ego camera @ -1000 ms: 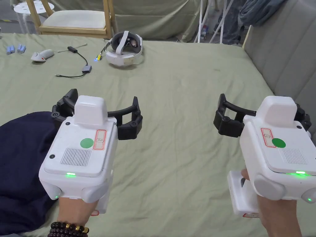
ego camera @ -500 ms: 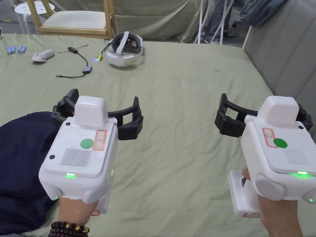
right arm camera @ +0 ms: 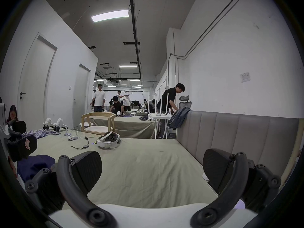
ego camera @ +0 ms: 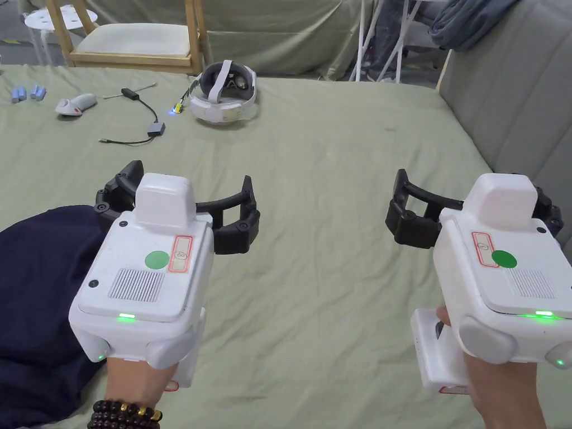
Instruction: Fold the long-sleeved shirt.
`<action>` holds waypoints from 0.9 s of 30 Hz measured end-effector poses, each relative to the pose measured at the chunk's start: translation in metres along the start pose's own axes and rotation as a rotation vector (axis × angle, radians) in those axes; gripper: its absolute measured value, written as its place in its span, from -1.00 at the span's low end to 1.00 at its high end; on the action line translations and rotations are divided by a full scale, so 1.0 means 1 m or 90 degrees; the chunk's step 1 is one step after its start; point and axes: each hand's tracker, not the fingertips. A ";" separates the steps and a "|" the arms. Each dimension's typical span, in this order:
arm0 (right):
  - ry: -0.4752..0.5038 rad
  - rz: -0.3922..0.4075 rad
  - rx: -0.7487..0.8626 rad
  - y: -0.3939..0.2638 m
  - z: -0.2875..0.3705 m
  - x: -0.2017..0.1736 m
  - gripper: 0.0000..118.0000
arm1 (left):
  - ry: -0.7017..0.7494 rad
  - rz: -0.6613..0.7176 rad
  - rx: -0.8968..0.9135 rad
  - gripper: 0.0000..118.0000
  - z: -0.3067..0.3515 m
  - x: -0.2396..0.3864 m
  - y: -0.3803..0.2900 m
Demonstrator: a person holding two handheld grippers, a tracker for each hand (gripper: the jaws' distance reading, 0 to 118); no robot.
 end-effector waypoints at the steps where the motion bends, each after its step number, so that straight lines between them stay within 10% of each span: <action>1: 0.000 0.000 0.000 0.000 0.000 0.000 1.00 | 0.000 0.001 -0.001 0.88 -0.001 0.001 0.000; 23: 0.010 -0.014 -0.013 -0.003 -0.001 0.001 0.97 | 0.009 -0.001 -0.003 0.81 0.001 0.000 -0.001; 24: 0.022 -0.018 -0.023 -0.002 0.000 0.002 0.82 | 0.012 -0.005 -0.003 0.62 0.004 0.000 0.000; 26: 0.026 -0.006 -0.026 -0.002 0.000 0.001 -0.82 | 0.021 -0.018 -0.012 -0.61 0.003 0.000 0.000; 27: -0.005 0.017 -0.040 -0.003 -0.002 -0.001 -0.96 | 0.038 -0.035 -0.047 -0.88 -0.001 0.000 0.000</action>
